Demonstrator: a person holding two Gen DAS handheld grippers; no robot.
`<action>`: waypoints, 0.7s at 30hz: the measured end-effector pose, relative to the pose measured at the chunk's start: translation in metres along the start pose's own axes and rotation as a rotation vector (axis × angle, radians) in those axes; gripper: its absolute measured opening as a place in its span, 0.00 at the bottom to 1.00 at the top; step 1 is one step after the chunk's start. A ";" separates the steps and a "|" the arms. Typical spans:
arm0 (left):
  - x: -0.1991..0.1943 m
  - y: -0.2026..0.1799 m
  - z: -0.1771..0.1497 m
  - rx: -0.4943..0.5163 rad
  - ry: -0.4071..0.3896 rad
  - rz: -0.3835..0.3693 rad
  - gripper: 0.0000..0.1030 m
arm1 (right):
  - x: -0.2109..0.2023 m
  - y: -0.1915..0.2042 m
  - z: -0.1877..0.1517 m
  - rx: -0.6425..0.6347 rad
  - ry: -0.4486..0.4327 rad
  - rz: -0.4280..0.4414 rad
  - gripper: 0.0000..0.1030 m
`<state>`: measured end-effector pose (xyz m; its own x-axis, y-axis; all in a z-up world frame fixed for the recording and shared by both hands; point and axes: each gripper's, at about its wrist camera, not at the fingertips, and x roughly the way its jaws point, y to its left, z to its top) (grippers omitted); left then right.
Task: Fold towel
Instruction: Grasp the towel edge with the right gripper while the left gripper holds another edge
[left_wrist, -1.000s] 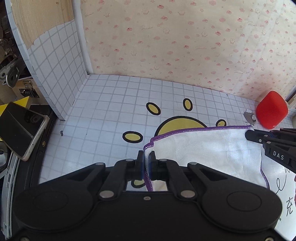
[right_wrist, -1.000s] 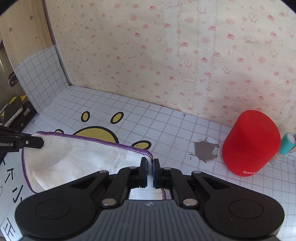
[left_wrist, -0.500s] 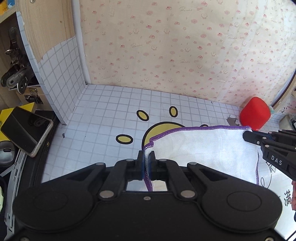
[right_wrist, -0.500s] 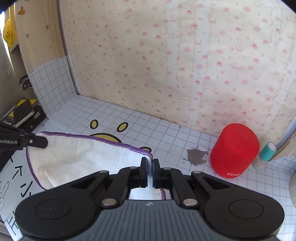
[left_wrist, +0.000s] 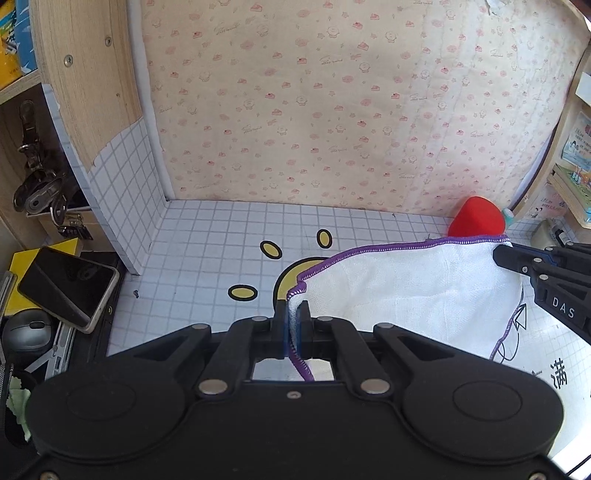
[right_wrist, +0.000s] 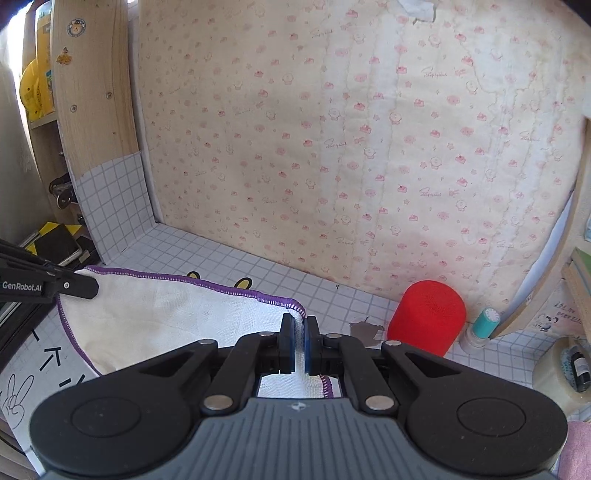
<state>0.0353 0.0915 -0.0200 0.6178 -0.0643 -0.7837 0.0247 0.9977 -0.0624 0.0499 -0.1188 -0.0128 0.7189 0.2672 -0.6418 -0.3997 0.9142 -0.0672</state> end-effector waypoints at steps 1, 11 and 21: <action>-0.004 0.001 0.000 0.011 -0.005 -0.011 0.04 | -0.003 0.002 0.000 0.002 -0.002 -0.006 0.04; -0.043 -0.017 -0.003 0.136 -0.053 -0.014 0.04 | -0.054 0.027 -0.006 0.036 -0.030 -0.086 0.04; -0.094 -0.053 -0.015 0.191 -0.138 0.086 0.04 | -0.111 0.029 -0.004 -0.030 -0.091 -0.050 0.04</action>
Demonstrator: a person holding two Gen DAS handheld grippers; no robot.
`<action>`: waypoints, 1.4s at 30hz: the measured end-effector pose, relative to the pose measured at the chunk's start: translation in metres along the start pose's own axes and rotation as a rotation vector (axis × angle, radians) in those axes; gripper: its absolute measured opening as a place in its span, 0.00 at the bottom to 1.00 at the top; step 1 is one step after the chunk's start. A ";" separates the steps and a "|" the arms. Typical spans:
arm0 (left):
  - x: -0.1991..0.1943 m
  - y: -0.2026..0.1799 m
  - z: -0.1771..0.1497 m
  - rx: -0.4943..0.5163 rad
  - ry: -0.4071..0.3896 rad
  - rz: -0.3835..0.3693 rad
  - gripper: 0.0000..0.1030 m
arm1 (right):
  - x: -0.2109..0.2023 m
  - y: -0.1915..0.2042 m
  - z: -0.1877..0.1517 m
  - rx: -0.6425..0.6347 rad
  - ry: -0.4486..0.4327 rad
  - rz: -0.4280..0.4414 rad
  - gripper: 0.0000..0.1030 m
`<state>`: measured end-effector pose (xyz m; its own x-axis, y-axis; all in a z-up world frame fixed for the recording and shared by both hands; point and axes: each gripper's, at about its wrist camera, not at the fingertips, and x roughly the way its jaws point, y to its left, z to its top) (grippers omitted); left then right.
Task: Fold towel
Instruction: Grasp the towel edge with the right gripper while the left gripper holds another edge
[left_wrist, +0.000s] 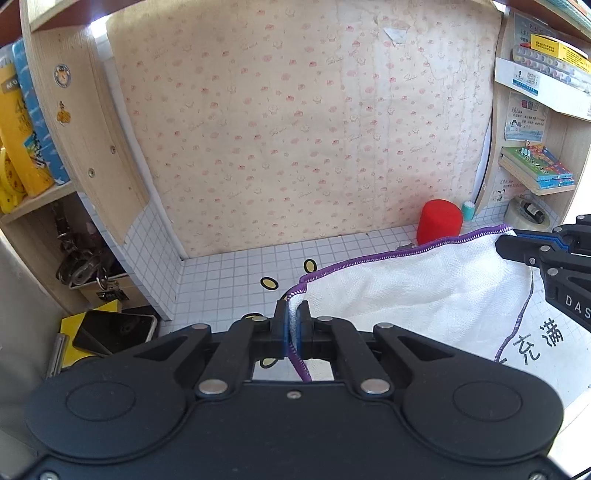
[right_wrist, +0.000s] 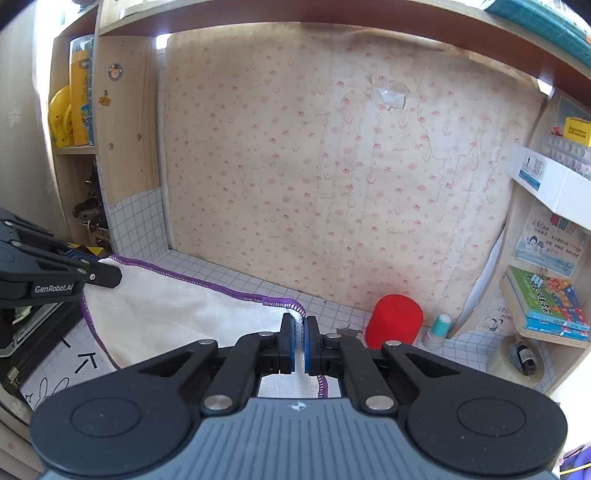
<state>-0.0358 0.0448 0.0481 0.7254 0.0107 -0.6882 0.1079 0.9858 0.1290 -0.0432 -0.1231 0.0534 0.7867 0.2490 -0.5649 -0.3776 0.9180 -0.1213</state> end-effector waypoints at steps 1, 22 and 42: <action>-0.005 -0.003 0.000 0.004 -0.004 0.009 0.04 | -0.006 0.000 0.001 -0.012 -0.008 0.004 0.04; -0.072 -0.017 -0.016 -0.006 -0.046 0.093 0.04 | -0.087 -0.002 0.000 -0.098 -0.096 0.061 0.04; -0.045 -0.020 -0.015 0.034 -0.017 0.136 0.04 | -0.077 -0.003 -0.013 -0.079 -0.051 0.077 0.04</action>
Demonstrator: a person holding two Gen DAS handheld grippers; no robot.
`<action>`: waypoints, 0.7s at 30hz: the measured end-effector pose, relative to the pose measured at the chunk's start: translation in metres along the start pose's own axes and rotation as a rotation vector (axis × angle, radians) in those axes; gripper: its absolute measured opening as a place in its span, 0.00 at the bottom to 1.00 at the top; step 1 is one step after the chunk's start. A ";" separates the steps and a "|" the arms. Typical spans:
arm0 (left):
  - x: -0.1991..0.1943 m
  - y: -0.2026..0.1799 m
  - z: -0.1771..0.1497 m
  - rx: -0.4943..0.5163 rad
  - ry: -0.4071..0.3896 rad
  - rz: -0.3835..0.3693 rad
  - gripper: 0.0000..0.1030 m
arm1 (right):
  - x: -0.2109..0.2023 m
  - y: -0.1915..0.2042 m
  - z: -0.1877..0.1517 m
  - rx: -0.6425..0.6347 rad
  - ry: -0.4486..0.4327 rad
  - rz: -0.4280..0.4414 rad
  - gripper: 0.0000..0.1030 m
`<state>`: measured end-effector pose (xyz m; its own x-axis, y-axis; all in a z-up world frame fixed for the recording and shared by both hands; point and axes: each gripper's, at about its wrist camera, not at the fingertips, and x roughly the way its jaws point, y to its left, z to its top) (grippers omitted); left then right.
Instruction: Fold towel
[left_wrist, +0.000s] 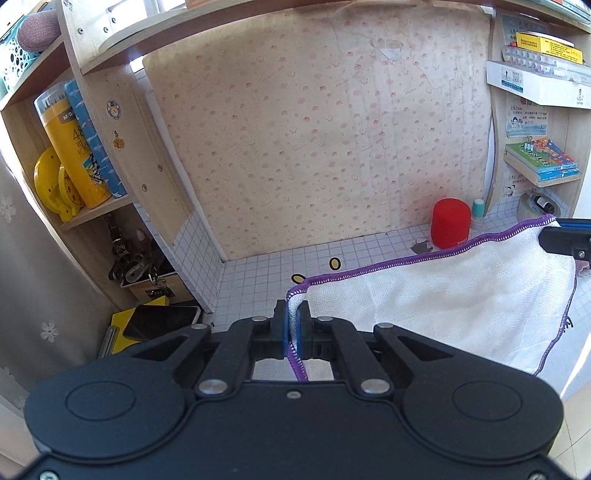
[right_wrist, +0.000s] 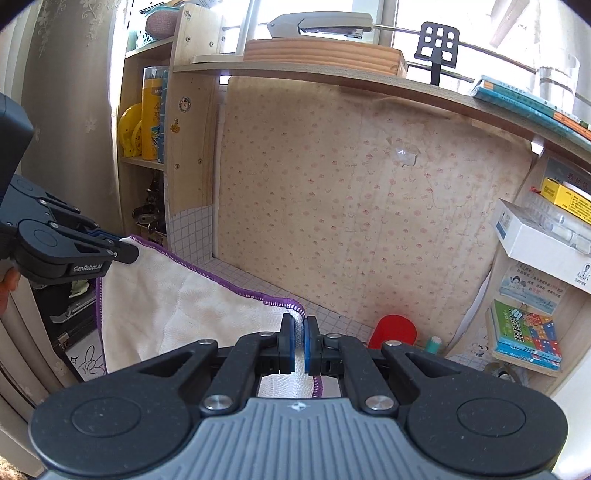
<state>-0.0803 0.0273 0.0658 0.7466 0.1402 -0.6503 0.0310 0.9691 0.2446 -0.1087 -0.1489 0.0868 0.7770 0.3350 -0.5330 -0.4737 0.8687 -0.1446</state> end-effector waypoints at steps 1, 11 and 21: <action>0.008 -0.003 0.001 0.006 0.002 0.002 0.04 | 0.006 -0.001 -0.002 0.004 0.006 -0.003 0.04; 0.086 -0.017 0.011 0.052 0.040 -0.001 0.04 | 0.078 -0.024 -0.013 0.043 0.081 -0.063 0.04; 0.137 -0.024 0.007 0.051 0.105 -0.008 0.04 | 0.128 -0.035 -0.021 0.065 0.133 -0.089 0.04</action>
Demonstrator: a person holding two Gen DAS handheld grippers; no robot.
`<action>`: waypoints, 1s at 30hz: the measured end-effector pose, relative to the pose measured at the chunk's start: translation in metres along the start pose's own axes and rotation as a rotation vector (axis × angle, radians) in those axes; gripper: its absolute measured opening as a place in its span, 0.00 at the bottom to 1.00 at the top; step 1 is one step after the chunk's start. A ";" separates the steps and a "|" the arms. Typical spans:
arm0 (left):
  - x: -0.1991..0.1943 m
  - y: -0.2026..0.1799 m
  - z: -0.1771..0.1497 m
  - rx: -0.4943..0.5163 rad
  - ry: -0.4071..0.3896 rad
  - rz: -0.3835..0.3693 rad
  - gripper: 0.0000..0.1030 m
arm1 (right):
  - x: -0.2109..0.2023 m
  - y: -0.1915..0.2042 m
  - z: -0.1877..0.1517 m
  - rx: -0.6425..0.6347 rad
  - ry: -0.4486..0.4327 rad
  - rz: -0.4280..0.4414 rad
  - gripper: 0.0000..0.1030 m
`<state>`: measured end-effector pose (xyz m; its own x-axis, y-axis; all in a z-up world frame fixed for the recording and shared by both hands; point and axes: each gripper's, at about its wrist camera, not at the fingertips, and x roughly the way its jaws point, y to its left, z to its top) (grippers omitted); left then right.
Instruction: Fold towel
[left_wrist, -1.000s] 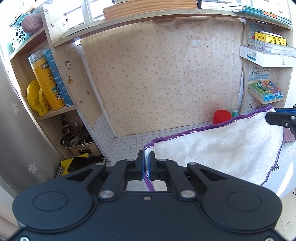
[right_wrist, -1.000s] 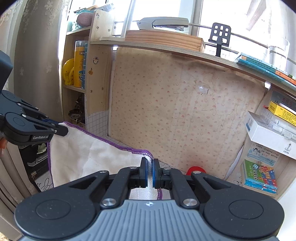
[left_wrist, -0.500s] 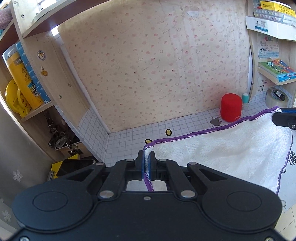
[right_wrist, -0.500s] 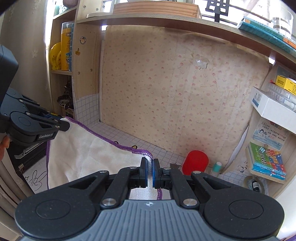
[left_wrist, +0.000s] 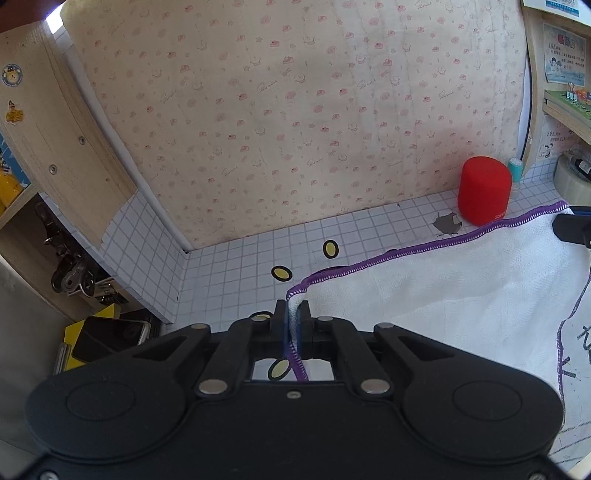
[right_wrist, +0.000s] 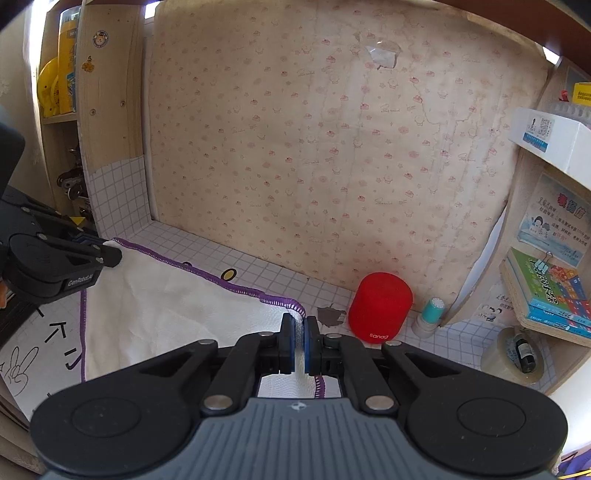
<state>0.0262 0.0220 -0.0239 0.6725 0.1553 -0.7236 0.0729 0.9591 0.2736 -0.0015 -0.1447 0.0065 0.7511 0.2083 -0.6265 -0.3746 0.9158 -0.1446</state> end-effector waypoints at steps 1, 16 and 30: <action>0.004 0.000 0.000 0.001 0.004 0.001 0.04 | 0.004 0.000 0.000 0.001 0.005 0.000 0.04; 0.040 0.001 0.001 -0.005 0.050 -0.013 0.05 | 0.044 -0.002 -0.001 0.012 0.047 -0.006 0.04; 0.063 -0.004 0.001 0.002 0.073 -0.042 0.05 | 0.073 -0.008 -0.005 0.038 0.080 -0.015 0.04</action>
<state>0.0694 0.0274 -0.0702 0.6134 0.1315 -0.7787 0.1020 0.9646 0.2432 0.0537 -0.1385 -0.0417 0.7103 0.1674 -0.6837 -0.3414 0.9313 -0.1267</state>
